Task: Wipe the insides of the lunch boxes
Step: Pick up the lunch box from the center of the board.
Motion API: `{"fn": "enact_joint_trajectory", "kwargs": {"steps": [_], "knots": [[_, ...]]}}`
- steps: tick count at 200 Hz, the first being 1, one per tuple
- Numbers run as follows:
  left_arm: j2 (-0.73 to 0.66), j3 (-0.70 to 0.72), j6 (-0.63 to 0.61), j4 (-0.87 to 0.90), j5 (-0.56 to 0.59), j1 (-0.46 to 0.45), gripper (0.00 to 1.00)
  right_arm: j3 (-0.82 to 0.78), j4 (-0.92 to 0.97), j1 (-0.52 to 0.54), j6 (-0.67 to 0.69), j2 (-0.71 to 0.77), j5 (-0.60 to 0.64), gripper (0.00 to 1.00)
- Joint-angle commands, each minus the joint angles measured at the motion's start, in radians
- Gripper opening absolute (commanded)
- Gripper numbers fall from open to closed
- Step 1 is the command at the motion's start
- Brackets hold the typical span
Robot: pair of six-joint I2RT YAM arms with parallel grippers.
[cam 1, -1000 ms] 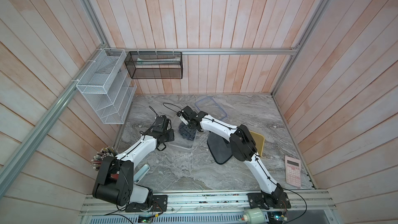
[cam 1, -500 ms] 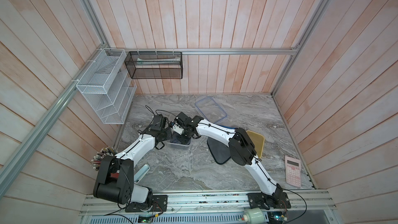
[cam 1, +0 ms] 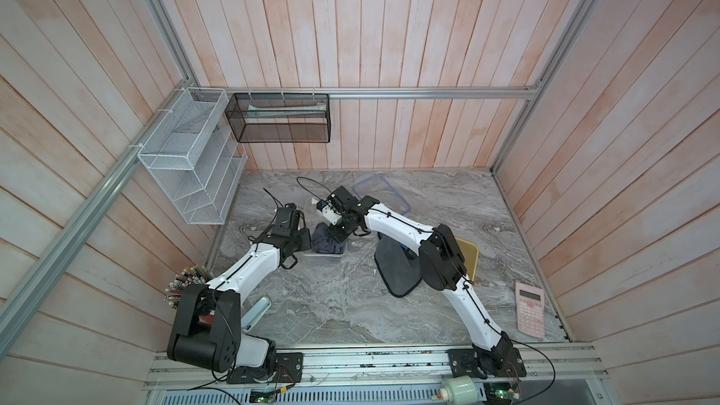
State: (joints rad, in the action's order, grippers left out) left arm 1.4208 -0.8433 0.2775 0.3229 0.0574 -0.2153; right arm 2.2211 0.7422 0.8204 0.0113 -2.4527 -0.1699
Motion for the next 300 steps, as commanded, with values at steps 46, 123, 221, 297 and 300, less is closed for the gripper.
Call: {"fn": "enact_joint_trajectory", "kwargs": {"steps": [46,123,221,297,300], "knots": [[0.008,-0.007,-0.019,-0.018,0.058,-0.079,0.01,0.307,0.024,-0.088,-0.191,-0.213,0.097,0.00],[0.019,-0.008,-0.055,-0.058,-0.026,-0.109,0.01,0.230,-0.261,-0.047,-0.345,-0.159,-0.190,0.00],[0.022,-0.004,0.011,-0.109,-0.111,0.017,0.01,0.199,-0.218,-0.014,-0.274,-0.102,-0.324,0.00],[0.064,-0.069,-0.021,-0.065,-0.056,0.095,0.01,-0.116,-0.449,-0.051,-0.231,0.242,-0.329,0.00],[0.066,-0.071,-0.021,-0.066,-0.057,0.098,0.01,-0.131,-0.458,-0.053,-0.229,0.257,-0.327,0.00]]}}
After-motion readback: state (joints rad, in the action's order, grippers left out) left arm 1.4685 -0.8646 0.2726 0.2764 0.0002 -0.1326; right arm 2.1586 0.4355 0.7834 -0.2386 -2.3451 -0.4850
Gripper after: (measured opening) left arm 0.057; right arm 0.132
